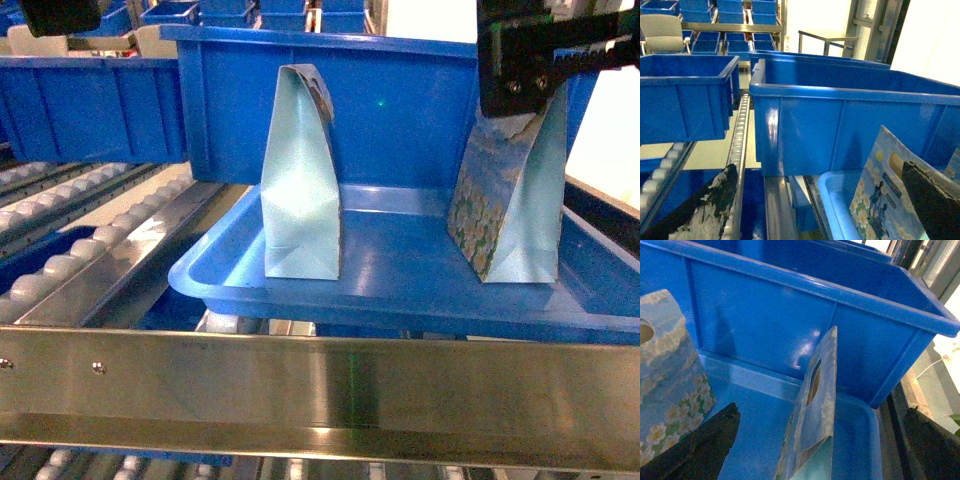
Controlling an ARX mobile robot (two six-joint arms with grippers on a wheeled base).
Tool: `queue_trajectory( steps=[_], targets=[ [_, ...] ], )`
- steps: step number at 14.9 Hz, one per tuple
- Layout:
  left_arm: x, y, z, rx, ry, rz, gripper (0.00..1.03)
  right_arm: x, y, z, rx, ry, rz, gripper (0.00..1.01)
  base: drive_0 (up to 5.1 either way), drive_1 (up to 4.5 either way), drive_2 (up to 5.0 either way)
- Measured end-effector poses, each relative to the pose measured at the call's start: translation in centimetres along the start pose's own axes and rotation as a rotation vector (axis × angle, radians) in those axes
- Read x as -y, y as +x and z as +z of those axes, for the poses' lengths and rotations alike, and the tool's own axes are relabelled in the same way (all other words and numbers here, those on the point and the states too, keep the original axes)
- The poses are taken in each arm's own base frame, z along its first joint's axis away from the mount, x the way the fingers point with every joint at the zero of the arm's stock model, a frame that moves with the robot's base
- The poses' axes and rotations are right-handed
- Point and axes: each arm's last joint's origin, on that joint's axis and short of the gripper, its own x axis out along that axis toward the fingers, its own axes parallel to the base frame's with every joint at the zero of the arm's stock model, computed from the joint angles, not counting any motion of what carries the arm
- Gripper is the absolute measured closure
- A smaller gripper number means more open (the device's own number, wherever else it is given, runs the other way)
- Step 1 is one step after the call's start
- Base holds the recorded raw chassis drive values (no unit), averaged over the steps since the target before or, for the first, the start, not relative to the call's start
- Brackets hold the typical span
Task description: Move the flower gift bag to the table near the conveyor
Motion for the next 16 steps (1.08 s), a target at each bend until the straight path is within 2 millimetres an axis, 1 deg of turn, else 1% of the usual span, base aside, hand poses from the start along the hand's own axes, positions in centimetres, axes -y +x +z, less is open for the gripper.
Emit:
queue_trajectory(
  steps=[2,5,9,10,11,14,16],
  targets=[
    [0.0,0.0,0.0,0.0,0.0,0.0,0.05,0.2,1.1,-1.0,-0.059,0.014,-0.008,0.03,0.0,0.0,0.0],
    [0.0,0.0,0.0,0.0,0.0,0.0,0.05,0.3,2.7,-1.6,-0.109,0.042,0.001,0.03,0.0,0.0,0.0],
    [0.0,0.0,0.0,0.0,0.0,0.0,0.05,0.4,3.9,-2.5,-0.141,0.05,-0.011,0.03,0.0,0.0,0.0],
    [0.0,0.0,0.0,0.0,0.0,0.0,0.05,0.4,3.9,-2.5,-0.141,0.052,-0.015,0.05,0.0,0.0,0.0],
    [0.0,0.0,0.0,0.0,0.0,0.0,0.05,0.4,3.9,-2.4,-0.129,0.055,-0.021,0.16,0.0,0.0,0.0],
    [0.0,0.0,0.0,0.0,0.0,0.0,0.05,0.4,4.2,-2.6,-0.129,0.051,-0.024,0.53,0.0,0.0,0.0],
    [0.0,0.0,0.0,0.0,0.0,0.0,0.05,0.4,4.2,-2.7,-0.124,0.05,-0.028,0.75,0.0,0.0,0.0]
  ],
)
